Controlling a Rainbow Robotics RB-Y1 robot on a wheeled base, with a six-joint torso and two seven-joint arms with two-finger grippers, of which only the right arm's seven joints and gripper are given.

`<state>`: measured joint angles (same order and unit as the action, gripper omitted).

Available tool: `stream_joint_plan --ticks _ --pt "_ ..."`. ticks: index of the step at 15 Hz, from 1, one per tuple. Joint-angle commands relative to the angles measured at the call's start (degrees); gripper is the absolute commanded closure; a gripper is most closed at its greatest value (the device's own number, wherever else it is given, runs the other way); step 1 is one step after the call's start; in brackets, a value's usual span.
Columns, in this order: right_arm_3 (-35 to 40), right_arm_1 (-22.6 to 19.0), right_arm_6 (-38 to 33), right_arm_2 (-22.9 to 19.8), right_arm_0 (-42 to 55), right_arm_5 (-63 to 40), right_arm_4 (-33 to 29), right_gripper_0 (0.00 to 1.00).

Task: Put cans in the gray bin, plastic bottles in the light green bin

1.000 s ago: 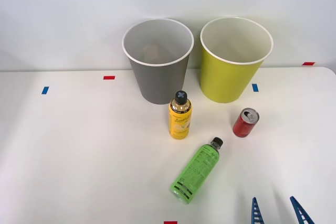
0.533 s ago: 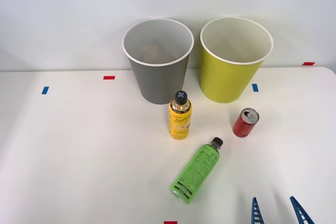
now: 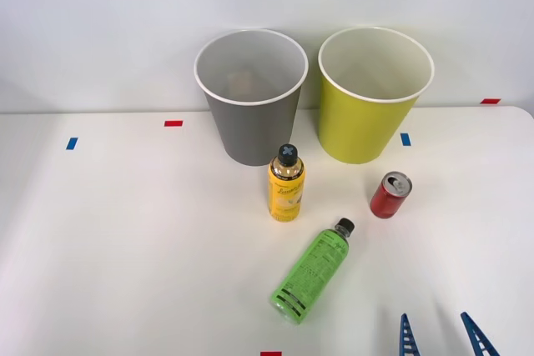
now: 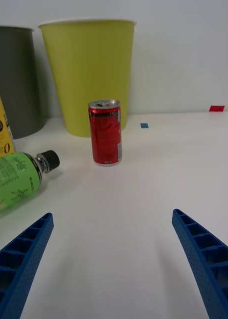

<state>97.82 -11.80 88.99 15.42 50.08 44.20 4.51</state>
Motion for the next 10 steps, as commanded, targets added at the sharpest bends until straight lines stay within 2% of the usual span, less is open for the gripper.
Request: stream_joint_plan --ticks 1,4,10 --pt "-0.53 0.81 0.57 -1.1 -0.15 1.68 -0.38 0.18" --pt "0.61 0.99 1.01 -2.24 -0.5 1.77 -0.64 0.18" --pt "0.88 2.04 0.05 -1.8 -6.66 -2.89 1.03 0.18"
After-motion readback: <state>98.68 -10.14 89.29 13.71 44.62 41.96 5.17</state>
